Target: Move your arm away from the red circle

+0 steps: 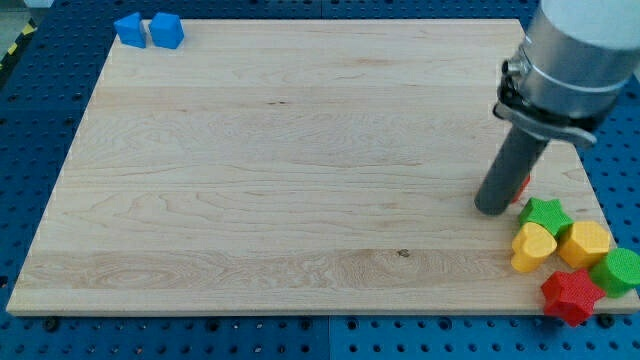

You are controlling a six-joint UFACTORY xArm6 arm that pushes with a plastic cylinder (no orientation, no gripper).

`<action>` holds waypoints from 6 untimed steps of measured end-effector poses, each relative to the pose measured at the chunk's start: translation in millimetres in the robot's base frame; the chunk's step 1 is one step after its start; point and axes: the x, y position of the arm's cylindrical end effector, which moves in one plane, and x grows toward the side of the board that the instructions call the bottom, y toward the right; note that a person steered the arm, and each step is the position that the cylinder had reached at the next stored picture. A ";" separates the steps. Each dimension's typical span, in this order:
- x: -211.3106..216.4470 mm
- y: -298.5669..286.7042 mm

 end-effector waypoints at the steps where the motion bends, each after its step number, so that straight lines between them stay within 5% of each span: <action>1: -43.1 0.0; 5: -202.2 23.5; 6: -189.5 81.4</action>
